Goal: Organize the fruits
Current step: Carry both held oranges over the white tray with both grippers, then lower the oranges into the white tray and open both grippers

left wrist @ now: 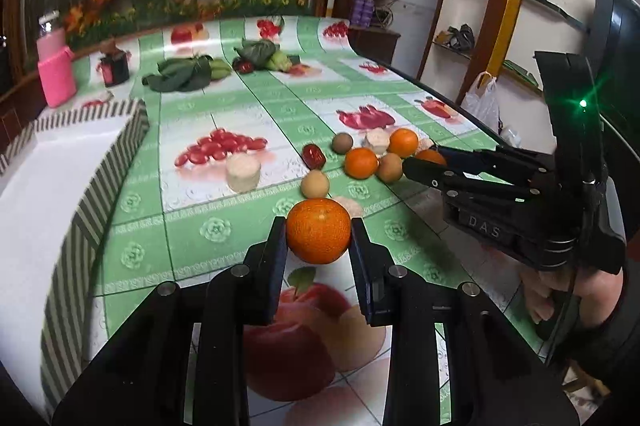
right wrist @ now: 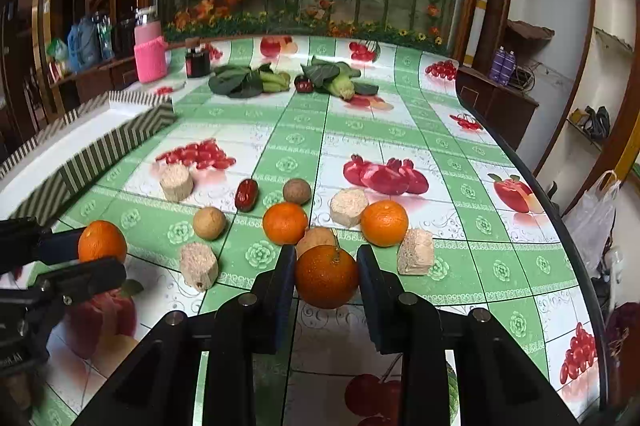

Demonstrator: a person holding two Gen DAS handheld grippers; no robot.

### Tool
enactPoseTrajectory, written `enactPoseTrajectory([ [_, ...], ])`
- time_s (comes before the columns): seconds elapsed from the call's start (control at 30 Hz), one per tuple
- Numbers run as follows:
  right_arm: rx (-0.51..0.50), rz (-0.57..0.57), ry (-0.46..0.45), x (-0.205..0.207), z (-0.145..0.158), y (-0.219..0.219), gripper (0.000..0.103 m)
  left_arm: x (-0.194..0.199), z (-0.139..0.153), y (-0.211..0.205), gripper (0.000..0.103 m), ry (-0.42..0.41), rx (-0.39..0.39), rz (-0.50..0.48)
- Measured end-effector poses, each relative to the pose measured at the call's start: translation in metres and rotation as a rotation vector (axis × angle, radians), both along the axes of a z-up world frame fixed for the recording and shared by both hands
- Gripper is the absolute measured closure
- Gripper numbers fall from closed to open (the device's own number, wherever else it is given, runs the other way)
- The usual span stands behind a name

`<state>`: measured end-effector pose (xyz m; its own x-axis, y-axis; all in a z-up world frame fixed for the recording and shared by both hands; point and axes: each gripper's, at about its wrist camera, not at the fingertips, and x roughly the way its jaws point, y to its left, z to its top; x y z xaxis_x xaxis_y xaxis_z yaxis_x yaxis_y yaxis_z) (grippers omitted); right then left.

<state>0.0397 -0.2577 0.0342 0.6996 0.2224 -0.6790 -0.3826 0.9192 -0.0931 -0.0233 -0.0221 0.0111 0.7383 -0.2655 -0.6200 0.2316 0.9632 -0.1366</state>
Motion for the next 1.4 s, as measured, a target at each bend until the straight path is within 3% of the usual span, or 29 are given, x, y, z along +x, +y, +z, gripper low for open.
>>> enactPoseTrajectory([
  [0.2, 0.101, 0.067, 0.015, -0.003, 0.003, -0.003, 0.073, 0.002, 0.001, 0.013, 0.074, 0.001, -0.013, 0.087],
  [0.4, 0.222, 0.141, 0.036, -0.003, 0.006, -0.006, 0.073, 0.012, -0.002, 0.007, 0.074, 0.06, 0.085, 0.151],
  [0.63, 0.233, 0.179, 0.037, -0.005, 0.007, 0.0, 0.073, 0.022, 0.018, 0.01, 0.074, 0.085, 0.083, 0.145],
  [0.9, 0.215, 0.173, -0.011, -0.012, 0.014, 0.006, 0.073, 0.001, 0.051, 0.077, 0.074, 0.068, 0.103, 0.205],
  [1.0, 0.223, 0.194, 0.003, -0.016, 0.021, 0.029, 0.073, -0.012, 0.052, 0.117, 0.074, 0.07, 0.104, 0.255],
  [1.17, 0.218, 0.307, 0.039, -0.021, 0.033, 0.094, 0.073, -0.017, 0.029, 0.189, 0.074, 0.163, 0.061, 0.33],
  [1.4, 0.192, 0.501, 0.051, -0.024, 0.043, 0.191, 0.073, -0.022, 0.015, 0.227, 0.074, 0.189, 0.047, 0.384],
])
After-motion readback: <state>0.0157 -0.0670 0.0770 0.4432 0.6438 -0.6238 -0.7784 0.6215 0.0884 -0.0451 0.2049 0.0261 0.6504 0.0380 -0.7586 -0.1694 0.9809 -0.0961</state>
